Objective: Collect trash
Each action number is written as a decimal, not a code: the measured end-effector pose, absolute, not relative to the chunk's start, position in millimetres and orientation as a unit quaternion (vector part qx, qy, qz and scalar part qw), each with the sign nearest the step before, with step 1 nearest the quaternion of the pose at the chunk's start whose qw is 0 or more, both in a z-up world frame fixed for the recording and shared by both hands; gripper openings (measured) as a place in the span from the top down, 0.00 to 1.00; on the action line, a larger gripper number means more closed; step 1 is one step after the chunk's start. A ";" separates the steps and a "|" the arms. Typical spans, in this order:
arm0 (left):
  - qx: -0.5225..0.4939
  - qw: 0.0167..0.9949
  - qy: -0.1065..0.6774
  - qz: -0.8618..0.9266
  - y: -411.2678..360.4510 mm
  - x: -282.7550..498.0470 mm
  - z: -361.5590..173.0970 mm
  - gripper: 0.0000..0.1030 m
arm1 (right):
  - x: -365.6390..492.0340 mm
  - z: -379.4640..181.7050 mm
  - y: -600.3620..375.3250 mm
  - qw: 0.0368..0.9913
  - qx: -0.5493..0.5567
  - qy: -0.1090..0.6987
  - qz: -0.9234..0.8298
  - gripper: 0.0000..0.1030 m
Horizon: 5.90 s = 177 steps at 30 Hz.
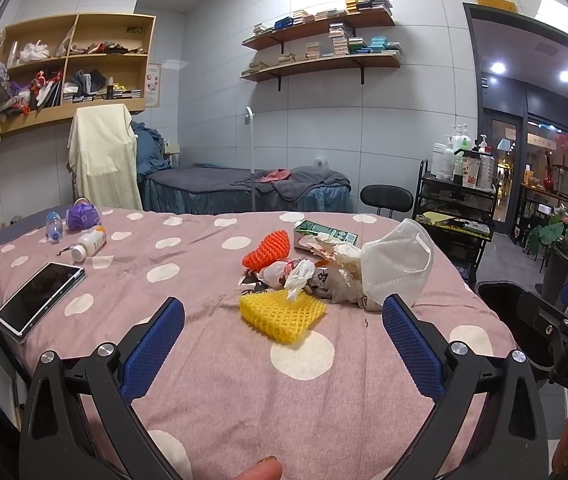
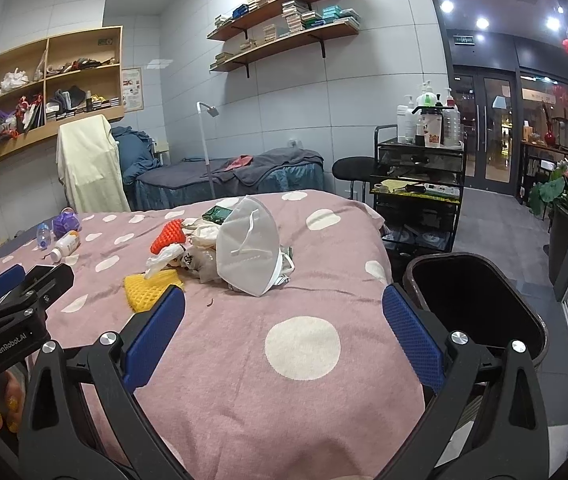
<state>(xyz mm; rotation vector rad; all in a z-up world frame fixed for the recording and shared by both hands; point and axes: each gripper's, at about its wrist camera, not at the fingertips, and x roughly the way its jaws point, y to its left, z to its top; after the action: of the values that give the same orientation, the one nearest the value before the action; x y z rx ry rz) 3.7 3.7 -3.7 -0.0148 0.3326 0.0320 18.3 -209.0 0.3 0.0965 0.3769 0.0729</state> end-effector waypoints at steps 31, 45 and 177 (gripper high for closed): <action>-0.019 0.985 0.171 0.014 9.4 2.7 -7.8 0.06 | 18.2 -2.0 -208.2 0.978 0.051 0.197 0.041 0.05; -0.018 0.983 0.181 0.014 7.5 6.5 -10.4 0.06 | 23.1 -6.1 -207.4 0.976 0.051 0.206 0.041 0.05; 0.073 0.802 0.377 -0.457 -306.0 158.6 -32.4 0.81 | 105.0 -79.8 -465.8 0.893 0.190 0.336 -0.231 0.22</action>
<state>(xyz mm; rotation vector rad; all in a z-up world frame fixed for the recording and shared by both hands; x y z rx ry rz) 158.6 -306.0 -32.4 0.1571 0.8078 -0.9793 105.0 -465.8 -79.8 0.3935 0.6976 -0.4791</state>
